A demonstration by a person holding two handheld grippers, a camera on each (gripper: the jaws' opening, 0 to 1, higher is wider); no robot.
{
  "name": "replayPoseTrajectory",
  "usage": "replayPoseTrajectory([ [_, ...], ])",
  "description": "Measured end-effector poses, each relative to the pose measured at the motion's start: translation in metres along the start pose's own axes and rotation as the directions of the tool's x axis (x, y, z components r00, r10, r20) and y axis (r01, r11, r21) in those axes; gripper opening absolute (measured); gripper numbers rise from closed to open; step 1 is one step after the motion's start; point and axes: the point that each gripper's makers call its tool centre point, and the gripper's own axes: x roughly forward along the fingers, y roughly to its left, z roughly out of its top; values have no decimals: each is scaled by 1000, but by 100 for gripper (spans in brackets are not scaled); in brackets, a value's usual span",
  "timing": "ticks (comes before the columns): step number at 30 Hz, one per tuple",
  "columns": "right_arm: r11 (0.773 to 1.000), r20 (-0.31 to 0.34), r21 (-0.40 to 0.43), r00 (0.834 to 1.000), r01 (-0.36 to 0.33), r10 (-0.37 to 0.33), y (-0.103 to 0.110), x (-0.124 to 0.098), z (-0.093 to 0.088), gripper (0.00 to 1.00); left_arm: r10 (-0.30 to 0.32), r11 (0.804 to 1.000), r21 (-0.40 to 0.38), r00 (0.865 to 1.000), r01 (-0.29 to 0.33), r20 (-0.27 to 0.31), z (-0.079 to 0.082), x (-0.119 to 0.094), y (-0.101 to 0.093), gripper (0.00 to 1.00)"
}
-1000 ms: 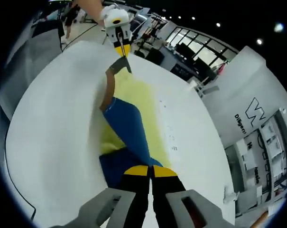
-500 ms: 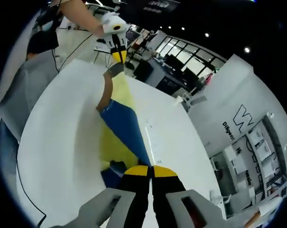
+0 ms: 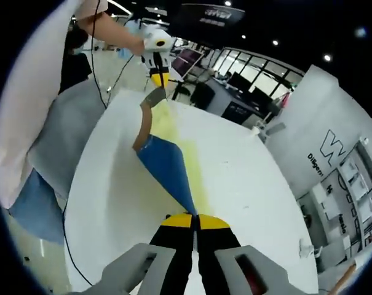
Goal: Fold the garment on the visible template until the final outline fits inside the template.
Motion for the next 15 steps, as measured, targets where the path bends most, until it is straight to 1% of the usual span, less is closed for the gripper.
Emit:
replayPoseTrajectory([
  [1, 1000, 4, 6, 1000, -25, 25, 13, -3, 1, 0, -24, 1000, -14, 1000, 24, -1, -2, -3, -13, 4],
  [2, 999, 5, 11, 999, -41, 41, 21, -5, 2, 0, -36, 999, -19, 999, 36, -2, -5, -5, -20, 4],
  [3, 998, 5, 15, 998, -56, 56, 32, -8, 2, 0, -57, 998, -35, 998, 57, -1, -7, -9, -31, 4],
  [4, 998, 5, 15, 998, -62, 62, 37, -9, 2, 0, -63, 997, -40, 998, 63, -1, -8, -10, -35, 4],
  [5, 995, 10, 33, 996, -94, 94, 51, -12, 3, 0, -84, 995, -52, 996, 84, 4, -9, -14, -47, 4],
  [7, 990, 23, 50, 991, -135, 134, 71, -18, 6, 0, -117, 990, -72, 993, 117, 9, -11, -20, -65, 4],
  [9, 979, 40, 76, 981, -190, 188, 90, -24, 10, 0, -139, 987, -79, 990, 139, 9, -14, -26, -77, 4],
  [10, 977, 44, 83, 980, -198, 195, 93, -25, 10, 0, -141, 986, -86, 990, 141, 9, -14, -28, -80, 3],
  [11, 967, 54, 101, 972, -235, 231, 103, -31, 11, 0, -167, 981, -101, 986, 168, 16, -14, -33, -90, 4],
  [12, 962, 65, 116, 969, -246, 240, 106, -33, 12, 0, -174, 978, -109, 985, 175, 17, -14, -35, -93, 4],
  [13, 960, 80, 127, 967, -251, 242, 107, -35, 14, 0, -172, 979, -104, 985, 173, 17, -14, -36, -93, 4],
  [15, 960, 85, 142, 969, -242, 232, 102, -34, 12, 0, -162, 980, -116, 986, 164, 28, -12, -35, -88, 4],
])
